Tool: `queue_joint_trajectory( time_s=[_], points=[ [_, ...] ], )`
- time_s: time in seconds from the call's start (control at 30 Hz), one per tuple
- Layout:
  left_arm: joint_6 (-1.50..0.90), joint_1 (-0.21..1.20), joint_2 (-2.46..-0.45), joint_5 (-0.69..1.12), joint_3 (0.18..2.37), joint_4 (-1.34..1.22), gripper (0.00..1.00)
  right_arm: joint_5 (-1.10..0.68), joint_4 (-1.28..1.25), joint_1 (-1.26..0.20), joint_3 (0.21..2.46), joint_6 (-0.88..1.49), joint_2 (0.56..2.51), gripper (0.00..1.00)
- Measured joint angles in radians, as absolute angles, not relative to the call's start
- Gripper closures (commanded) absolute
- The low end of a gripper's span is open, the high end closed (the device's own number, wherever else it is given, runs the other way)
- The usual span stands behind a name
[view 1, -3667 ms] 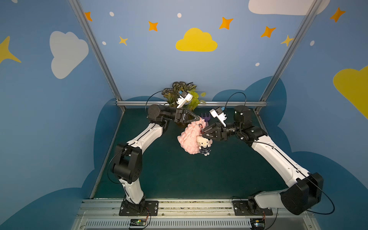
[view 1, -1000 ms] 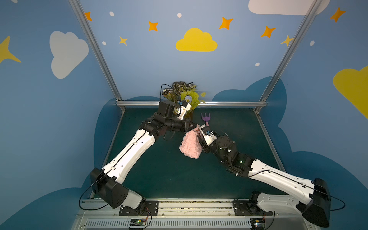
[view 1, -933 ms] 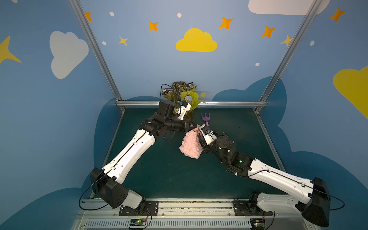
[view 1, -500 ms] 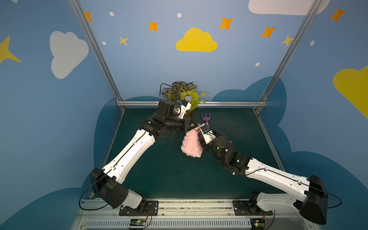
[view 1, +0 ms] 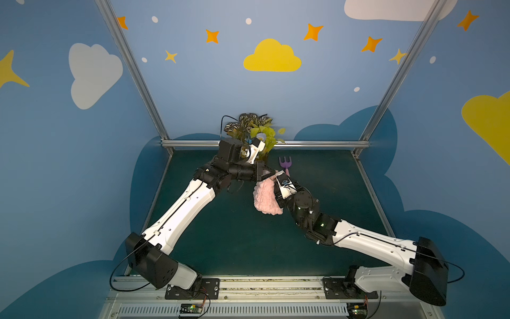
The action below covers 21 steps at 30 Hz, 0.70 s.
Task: Remove the decoration from the bag
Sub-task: Remove the decoration item from the bag.
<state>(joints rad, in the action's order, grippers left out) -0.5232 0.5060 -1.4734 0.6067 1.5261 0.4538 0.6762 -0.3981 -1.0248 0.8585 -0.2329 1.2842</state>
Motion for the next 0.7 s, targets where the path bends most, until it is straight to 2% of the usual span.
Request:
queue_joint_trajectory(
  time_s=[0.33, 0.7],
  points=[
    [-0.530, 0.506, -1.473, 0.614, 1.510, 0.414, 0.98, 0.715, -0.486, -1.026, 0.848, -0.263, 1.309, 0.58],
    [-0.544, 0.507, -1.473, 0.634, 1.501, 0.396, 0.98, 0.673, -0.493, -0.989, 0.819, -0.229, 1.262, 0.63]
  ],
)
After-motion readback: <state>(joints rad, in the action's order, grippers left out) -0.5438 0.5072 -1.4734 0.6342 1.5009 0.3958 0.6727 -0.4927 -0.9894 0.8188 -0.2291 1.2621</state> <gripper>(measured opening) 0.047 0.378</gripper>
